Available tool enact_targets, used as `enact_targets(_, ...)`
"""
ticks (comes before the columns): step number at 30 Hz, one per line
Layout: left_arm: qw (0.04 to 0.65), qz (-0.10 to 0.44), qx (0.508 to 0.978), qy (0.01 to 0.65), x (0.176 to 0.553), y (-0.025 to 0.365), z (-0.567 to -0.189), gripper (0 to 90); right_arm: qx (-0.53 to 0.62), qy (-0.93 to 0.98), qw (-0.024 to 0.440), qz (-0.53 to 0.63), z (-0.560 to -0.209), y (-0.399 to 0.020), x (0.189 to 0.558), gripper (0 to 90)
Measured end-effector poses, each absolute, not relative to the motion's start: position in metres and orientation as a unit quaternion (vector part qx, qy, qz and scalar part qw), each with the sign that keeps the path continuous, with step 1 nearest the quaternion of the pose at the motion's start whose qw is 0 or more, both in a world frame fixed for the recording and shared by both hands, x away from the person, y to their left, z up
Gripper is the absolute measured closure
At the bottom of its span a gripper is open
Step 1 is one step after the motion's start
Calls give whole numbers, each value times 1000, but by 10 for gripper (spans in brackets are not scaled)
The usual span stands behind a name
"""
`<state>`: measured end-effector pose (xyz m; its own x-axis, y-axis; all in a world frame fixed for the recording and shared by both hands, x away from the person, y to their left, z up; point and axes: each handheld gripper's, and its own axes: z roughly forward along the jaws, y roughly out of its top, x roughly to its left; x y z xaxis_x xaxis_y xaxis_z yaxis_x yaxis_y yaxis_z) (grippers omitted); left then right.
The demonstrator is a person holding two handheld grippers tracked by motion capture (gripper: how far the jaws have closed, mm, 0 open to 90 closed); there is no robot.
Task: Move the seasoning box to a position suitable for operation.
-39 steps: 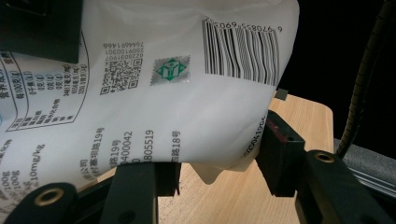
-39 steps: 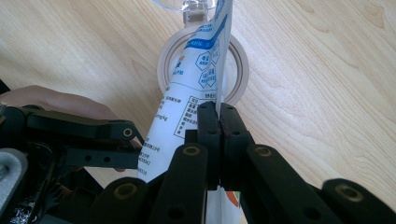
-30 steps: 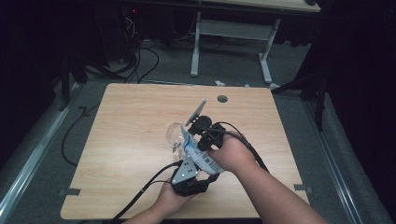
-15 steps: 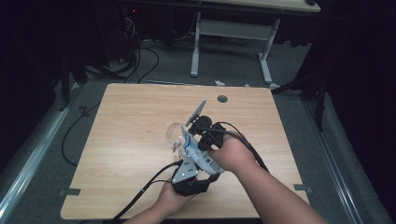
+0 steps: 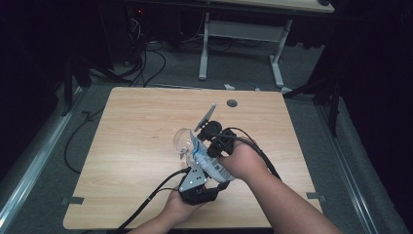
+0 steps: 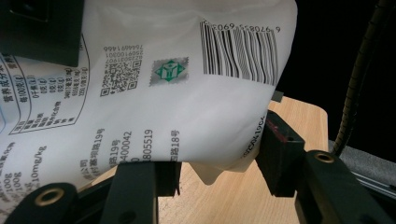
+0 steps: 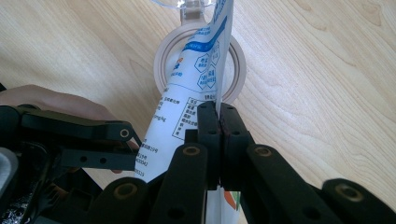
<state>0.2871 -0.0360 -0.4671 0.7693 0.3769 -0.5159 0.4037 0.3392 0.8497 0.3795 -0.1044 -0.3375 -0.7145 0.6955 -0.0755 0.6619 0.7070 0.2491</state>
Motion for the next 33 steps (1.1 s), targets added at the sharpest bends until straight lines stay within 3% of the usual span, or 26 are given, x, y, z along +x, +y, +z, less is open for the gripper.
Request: enact_targets(33,745,-12,573,343,290,-38,-466,557,373,919,86,94,-340,-104,383,892)
